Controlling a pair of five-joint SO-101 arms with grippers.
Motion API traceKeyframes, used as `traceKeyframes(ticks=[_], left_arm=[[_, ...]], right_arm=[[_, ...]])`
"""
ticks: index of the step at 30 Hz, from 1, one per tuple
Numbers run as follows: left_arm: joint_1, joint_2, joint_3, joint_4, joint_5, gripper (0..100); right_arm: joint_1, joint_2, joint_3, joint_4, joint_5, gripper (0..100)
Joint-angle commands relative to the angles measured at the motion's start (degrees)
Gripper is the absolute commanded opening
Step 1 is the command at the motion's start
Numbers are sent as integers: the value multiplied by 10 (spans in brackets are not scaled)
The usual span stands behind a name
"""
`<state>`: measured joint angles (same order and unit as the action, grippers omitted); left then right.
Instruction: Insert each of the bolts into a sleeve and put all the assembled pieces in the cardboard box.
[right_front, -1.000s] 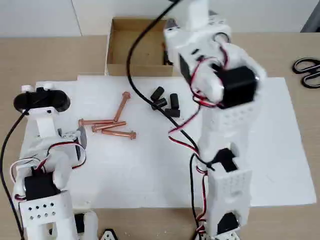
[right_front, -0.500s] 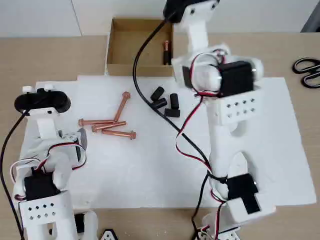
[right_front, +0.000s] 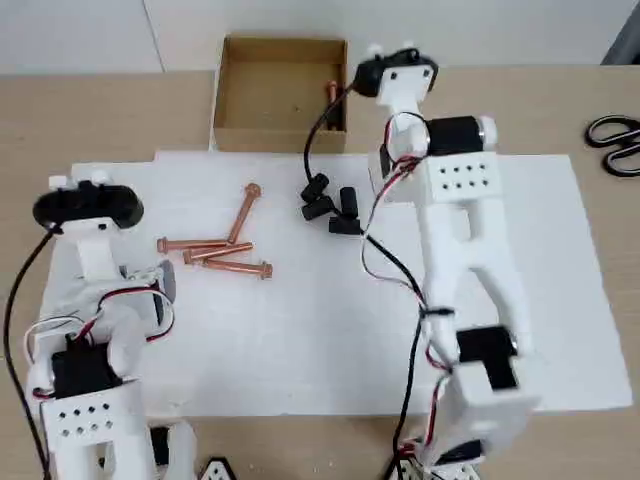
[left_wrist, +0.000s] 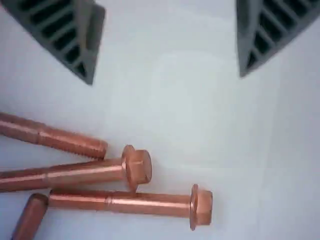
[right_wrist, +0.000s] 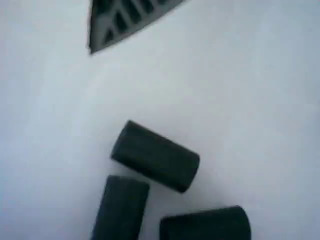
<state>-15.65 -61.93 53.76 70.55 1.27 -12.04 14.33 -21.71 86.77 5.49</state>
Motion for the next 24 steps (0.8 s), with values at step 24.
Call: traceKeyframes(ticks=[24], left_arm=[[-2, -3, 36, -3, -3, 178]], right_arm=[[-67, 418, -488, 71, -13, 255]])
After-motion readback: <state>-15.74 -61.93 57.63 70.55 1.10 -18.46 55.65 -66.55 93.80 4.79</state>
